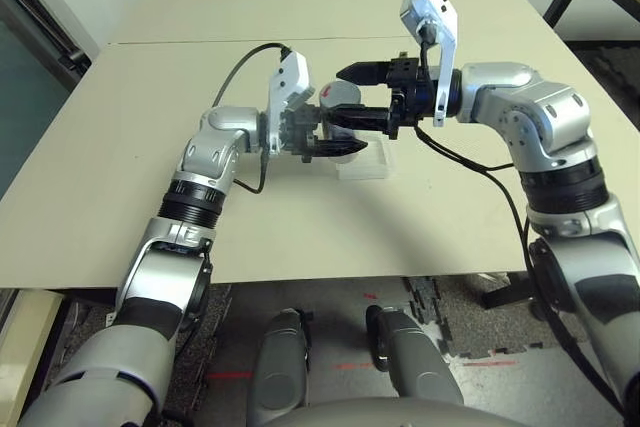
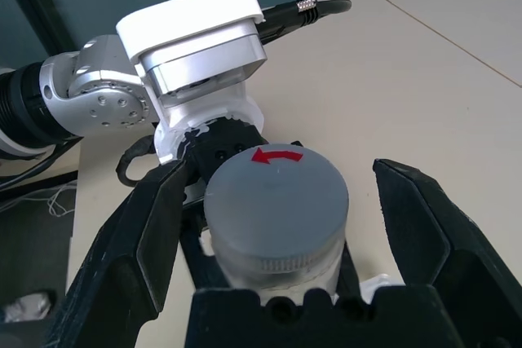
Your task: Pour the medicine from the bottle into the box.
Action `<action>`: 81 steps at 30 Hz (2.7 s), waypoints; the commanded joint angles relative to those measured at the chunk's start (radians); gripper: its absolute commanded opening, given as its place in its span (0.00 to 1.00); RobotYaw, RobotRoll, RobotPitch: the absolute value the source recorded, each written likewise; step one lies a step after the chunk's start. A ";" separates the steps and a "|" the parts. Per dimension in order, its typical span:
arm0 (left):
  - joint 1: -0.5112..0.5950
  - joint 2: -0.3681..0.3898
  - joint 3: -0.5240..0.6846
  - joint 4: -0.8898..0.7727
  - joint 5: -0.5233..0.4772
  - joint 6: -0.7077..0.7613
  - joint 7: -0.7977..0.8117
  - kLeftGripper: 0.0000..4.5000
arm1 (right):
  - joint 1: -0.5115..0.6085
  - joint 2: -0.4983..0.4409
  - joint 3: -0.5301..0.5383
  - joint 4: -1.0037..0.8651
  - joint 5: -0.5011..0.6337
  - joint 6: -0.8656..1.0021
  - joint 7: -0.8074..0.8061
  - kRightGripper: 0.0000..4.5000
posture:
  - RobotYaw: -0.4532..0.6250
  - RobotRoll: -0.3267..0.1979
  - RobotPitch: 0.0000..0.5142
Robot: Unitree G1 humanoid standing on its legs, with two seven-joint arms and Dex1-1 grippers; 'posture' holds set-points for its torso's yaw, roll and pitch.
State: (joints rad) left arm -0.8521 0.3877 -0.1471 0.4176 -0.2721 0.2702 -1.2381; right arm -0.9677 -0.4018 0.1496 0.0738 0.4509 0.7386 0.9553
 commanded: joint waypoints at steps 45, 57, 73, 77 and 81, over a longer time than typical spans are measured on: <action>-0.010 -0.026 0.021 0.092 0.059 -0.084 0.124 0.56 | -0.146 0.077 -0.195 0.307 -0.157 -0.110 -0.462 0.57 | 0.43 0.62 0.26; -0.155 -0.036 0.217 0.502 0.130 -0.362 0.653 0.56 | 0.048 0.068 -0.243 0.360 -0.214 -0.236 -0.563 0.57 | 0.45 0.62 0.22; -0.177 -0.085 0.250 0.736 0.227 -0.482 1.081 0.56 | 0.153 0.109 -0.316 0.666 -0.237 -0.507 -0.638 0.57 | 0.47 0.62 0.20; -0.164 -0.093 0.247 0.739 0.237 -0.493 1.097 0.56 | 0.159 0.125 -0.313 0.729 -0.246 -0.551 -0.644 0.57 | 0.47 0.62 0.19; -0.152 -0.091 0.248 0.735 0.245 -0.500 1.103 0.56 | 0.168 0.149 -0.312 0.764 -0.243 -0.562 -0.632 0.57 | 0.48 0.62 0.19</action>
State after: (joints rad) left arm -1.0136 0.2944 0.0999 1.1495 -0.0401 -0.2130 -0.1423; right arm -0.8147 -0.2629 -0.1575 0.8125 0.2091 0.1896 0.3200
